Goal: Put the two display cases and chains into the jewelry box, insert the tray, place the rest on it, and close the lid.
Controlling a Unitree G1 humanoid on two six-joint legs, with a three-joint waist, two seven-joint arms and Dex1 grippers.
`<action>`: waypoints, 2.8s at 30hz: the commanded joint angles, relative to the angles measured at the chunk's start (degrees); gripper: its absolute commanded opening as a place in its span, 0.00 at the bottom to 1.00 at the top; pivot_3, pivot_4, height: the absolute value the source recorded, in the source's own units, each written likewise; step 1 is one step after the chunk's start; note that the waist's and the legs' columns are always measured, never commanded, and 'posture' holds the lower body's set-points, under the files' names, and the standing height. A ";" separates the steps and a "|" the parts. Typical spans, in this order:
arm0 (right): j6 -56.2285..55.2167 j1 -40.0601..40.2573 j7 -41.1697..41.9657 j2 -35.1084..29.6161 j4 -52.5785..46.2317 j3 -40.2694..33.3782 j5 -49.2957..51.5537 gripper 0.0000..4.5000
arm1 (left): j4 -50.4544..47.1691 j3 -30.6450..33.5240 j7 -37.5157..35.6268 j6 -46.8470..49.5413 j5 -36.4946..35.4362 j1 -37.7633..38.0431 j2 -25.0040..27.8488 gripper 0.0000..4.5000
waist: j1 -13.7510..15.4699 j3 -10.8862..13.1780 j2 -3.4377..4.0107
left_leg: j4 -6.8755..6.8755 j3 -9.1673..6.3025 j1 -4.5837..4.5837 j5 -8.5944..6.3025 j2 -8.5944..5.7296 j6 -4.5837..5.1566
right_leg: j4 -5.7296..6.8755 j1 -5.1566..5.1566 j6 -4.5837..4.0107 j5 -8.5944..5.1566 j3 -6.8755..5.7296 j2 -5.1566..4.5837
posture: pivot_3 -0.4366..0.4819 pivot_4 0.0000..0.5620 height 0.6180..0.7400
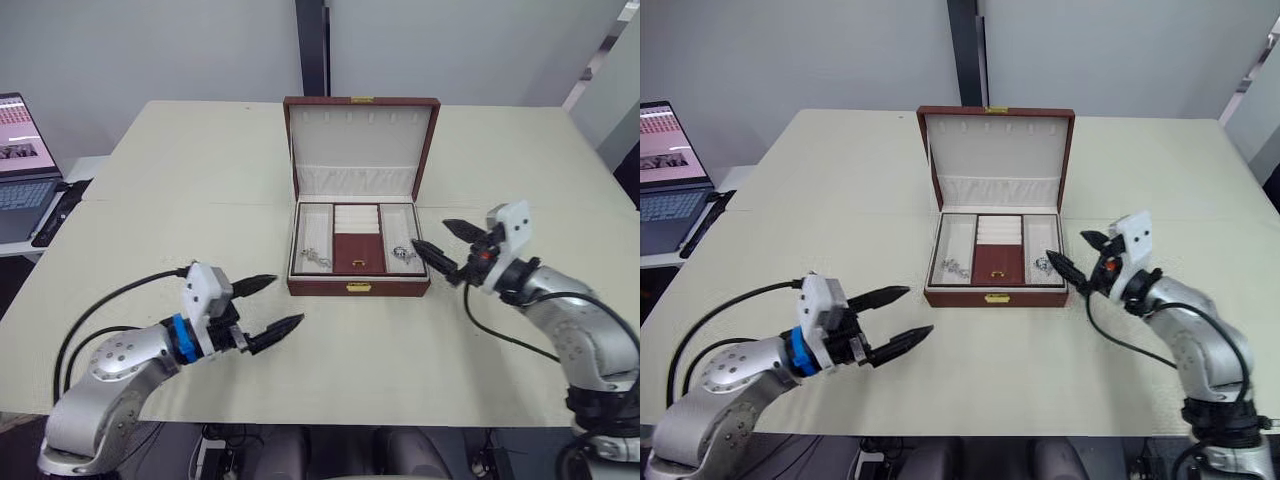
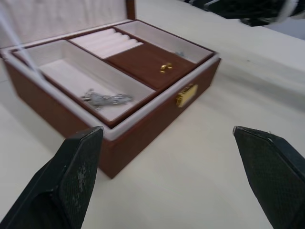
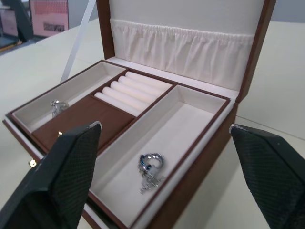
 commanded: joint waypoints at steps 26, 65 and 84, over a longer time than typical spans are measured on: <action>-19.84 9.05 25.98 -18.55 27.06 -7.28 -7.99 0.99 | 26.53 21.47 -7.53 -6.85 6.77 2.54 12.57 1.00 | -0.17 0.06 -0.02 | -0.01 0.09 0.05 0.00 0.05 0.00 | 0.02 0.00 0.00 0.00 0.06 -0.02 | 0.48 0.27 1.00; -12.90 -7.59 9.30 4.75 20.42 9.67 -12.42 0.01 | 29.09 -10.73 1.31 -5.29 15.71 -24.23 -9.60 0.00 | -0.16 0.04 -0.02 | 0.13 0.07 -0.12 0.02 0.03 -0.04 | 0.15 -0.17 0.00 0.01 0.03 -0.01 | 0.48 0.27 1.00; -3.72 1.85 12.61 4.49 4.58 10.63 -5.87 0.01 | 16.33 -13.24 -3.79 2.20 12.13 -16.21 -8.35 0.00 | -0.17 0.03 -0.01 | 0.11 0.04 -0.12 0.01 0.03 -0.02 | 0.13 -0.14 0.00 0.01 0.03 -0.02 | 0.48 0.27 1.00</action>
